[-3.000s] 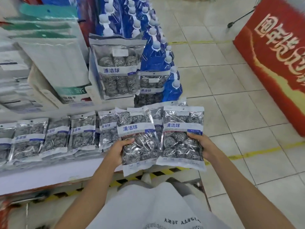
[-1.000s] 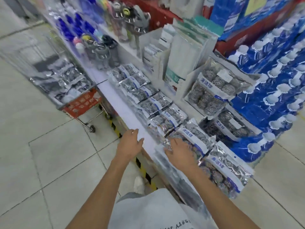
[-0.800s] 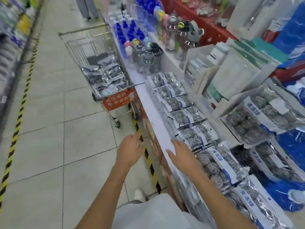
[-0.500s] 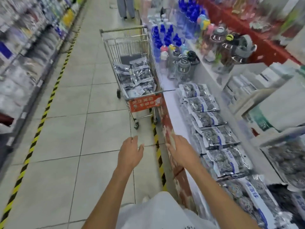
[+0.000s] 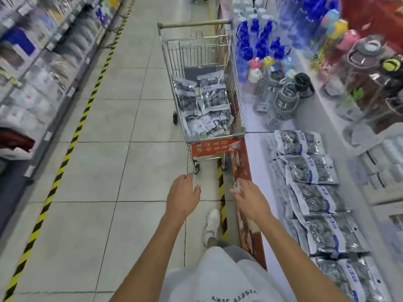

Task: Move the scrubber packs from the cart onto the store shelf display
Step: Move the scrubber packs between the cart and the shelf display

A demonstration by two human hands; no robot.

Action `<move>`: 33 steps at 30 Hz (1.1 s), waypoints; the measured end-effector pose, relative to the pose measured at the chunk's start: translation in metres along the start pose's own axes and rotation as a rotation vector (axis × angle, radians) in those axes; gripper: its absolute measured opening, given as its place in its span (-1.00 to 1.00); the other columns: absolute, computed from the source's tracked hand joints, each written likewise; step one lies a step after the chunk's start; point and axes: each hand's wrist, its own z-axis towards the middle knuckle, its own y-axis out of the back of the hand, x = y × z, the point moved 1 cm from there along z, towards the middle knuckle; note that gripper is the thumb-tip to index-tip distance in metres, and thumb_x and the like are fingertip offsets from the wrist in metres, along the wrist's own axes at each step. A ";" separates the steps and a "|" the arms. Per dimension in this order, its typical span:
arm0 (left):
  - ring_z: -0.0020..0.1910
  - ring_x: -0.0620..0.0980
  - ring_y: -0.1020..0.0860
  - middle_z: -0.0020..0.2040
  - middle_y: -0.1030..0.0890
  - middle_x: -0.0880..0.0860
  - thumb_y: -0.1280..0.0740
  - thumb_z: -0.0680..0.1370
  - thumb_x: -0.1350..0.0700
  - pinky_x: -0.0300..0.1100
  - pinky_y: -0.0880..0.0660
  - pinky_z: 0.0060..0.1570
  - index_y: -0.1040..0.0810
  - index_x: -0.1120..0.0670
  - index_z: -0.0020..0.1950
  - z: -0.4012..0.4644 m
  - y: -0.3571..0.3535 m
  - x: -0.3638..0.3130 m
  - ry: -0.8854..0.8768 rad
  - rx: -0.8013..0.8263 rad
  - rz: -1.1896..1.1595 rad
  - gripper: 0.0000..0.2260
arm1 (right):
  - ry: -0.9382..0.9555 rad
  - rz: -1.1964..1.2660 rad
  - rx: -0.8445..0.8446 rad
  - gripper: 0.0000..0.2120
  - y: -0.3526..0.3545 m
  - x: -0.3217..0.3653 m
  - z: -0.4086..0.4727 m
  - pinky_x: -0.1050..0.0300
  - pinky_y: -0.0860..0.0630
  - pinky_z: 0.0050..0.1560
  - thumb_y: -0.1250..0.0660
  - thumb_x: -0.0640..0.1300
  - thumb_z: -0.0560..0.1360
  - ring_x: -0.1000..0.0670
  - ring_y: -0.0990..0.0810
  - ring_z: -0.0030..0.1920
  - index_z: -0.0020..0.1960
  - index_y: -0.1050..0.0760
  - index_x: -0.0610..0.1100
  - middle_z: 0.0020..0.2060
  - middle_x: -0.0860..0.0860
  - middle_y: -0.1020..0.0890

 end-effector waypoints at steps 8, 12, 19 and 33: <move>0.37 0.16 -0.43 0.40 -0.49 0.17 -0.18 0.70 -0.05 -0.02 -0.43 0.23 -0.37 0.13 0.52 0.148 0.032 -0.019 0.105 0.011 -0.029 -0.56 | -0.049 0.035 0.112 -0.60 0.041 0.014 0.157 -0.05 -0.55 0.09 -0.20 0.20 0.64 -0.11 -0.57 0.17 0.31 -0.46 -0.04 0.20 -0.05 -0.60; 0.34 0.14 -0.45 0.36 -0.51 0.16 -0.19 0.70 -0.06 -0.02 -0.46 0.20 -0.41 0.11 0.48 0.215 0.033 -0.019 0.161 0.038 -0.084 -0.59 | -0.015 0.040 0.118 -0.65 0.068 0.033 0.239 0.02 -0.53 -0.03 -0.22 0.13 0.65 -0.08 -0.61 0.13 0.35 -0.47 0.00 0.14 0.00 -0.63; 0.38 0.18 -0.45 0.38 -0.49 0.20 -0.20 0.70 -0.02 -0.01 -0.40 0.31 -0.39 0.17 0.51 0.343 0.018 -0.002 0.286 0.162 -0.233 -0.57 | -0.129 0.087 0.161 -0.45 0.080 0.053 0.385 -0.12 -0.48 0.37 -0.23 0.15 0.67 -0.14 -0.53 0.39 0.56 -0.33 -0.10 0.44 -0.10 -0.52; 0.29 0.22 -0.56 0.39 -0.50 0.22 -0.24 0.67 0.00 0.06 -0.51 0.29 -0.39 0.21 0.49 0.579 -0.082 0.038 0.478 0.426 -0.284 -0.55 | -0.518 0.288 0.251 -0.54 0.002 0.013 0.614 0.17 -0.39 -0.18 -0.24 0.07 0.67 0.11 -0.46 -0.17 0.50 -0.37 -0.11 0.35 -0.07 -0.56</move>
